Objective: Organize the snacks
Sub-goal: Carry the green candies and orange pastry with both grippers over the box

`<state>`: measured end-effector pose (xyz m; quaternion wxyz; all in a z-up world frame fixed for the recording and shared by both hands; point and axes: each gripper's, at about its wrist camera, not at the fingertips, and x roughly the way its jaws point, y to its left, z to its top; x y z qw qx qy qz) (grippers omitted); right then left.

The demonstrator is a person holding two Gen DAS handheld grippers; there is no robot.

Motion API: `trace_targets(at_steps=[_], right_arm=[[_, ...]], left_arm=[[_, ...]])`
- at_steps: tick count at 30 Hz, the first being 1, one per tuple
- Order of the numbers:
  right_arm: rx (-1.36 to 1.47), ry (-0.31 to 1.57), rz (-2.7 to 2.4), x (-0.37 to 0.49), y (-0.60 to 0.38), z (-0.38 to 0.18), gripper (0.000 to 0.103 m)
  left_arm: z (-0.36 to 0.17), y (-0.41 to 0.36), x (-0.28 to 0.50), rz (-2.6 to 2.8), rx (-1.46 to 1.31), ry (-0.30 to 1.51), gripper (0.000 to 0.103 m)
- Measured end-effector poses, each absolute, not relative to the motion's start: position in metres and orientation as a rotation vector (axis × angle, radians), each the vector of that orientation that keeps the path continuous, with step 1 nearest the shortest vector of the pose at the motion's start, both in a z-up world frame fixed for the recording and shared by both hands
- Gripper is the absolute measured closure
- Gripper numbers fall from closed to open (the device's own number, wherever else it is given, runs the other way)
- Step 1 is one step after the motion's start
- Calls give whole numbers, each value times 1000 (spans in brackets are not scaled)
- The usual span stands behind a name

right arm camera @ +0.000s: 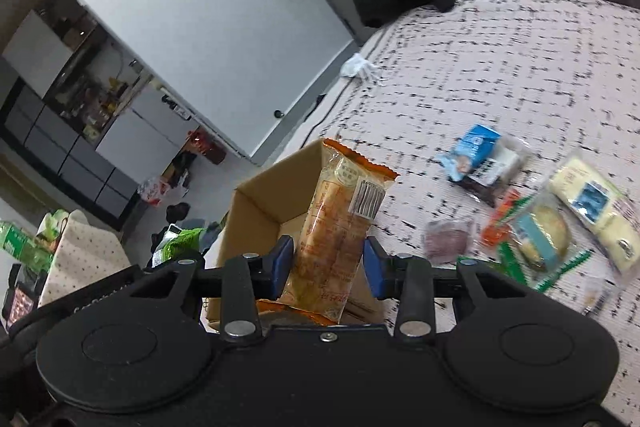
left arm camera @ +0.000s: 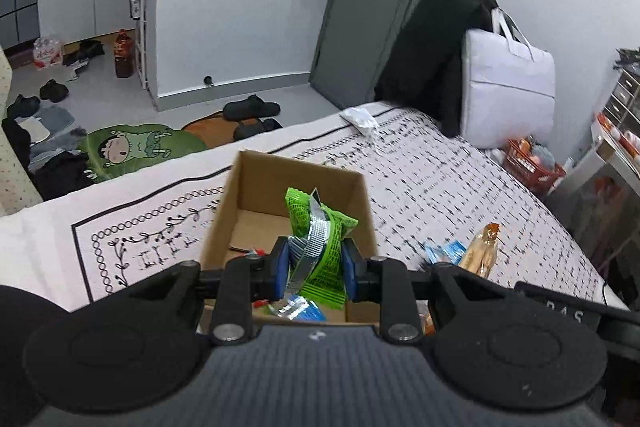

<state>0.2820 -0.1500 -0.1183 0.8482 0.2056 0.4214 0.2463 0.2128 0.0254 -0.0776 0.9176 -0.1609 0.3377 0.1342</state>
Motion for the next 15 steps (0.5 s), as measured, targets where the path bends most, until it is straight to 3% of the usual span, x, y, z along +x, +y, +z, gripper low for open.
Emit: trace_targets(at_steps=[15], right_arm=[[374,886,563,289,-115,-123,65]], left_arm=[[-99,60,228,324,-405,733,76]])
